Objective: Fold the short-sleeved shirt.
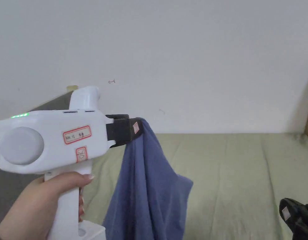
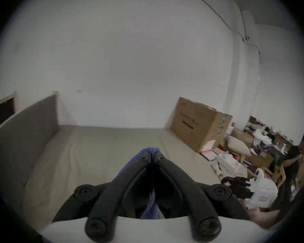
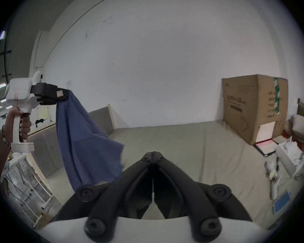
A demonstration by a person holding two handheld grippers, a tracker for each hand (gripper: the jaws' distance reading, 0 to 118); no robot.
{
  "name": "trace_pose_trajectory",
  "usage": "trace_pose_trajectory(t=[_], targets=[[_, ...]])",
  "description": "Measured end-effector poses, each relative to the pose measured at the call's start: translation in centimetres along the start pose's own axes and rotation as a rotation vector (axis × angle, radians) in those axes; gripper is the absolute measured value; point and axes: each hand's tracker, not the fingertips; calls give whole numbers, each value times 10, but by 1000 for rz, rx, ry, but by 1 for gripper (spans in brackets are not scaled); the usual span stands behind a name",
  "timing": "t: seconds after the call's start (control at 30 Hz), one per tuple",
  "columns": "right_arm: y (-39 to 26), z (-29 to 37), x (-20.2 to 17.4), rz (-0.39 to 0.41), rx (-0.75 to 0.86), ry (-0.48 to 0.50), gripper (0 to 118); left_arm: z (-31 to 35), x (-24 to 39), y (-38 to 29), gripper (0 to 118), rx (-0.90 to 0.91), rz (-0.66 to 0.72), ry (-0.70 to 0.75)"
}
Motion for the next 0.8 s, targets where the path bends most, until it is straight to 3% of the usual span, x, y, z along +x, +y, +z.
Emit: trace_pose_trajectory(t=[0.2,0.33,0.43,0.53,0.67,0.73,0.8], targets=[[-8,21,34,-21,-6,-77,0,-126,42,-40,1,-408,19,-125],[-19,24,52,-71,-41,-117,0,-222,51,-120,1,-787,114,-138],[-28,24,60,-88,-70,-133,0,-266,46,-186,1,-997,289,22],[-36,20,63,-82,-104,-140,0,-289,36,-231,1,-1092,319,224],[-42,11,63,-91,-142,-128,0,-299,18,-267,5,-1170,400,281],[-45,8,61,-99,-150,-117,0,-294,10,-271,40,-1196,491,267],[-47,4,58,-101,-154,-107,0,-289,8,-266,84,-1210,526,179]])
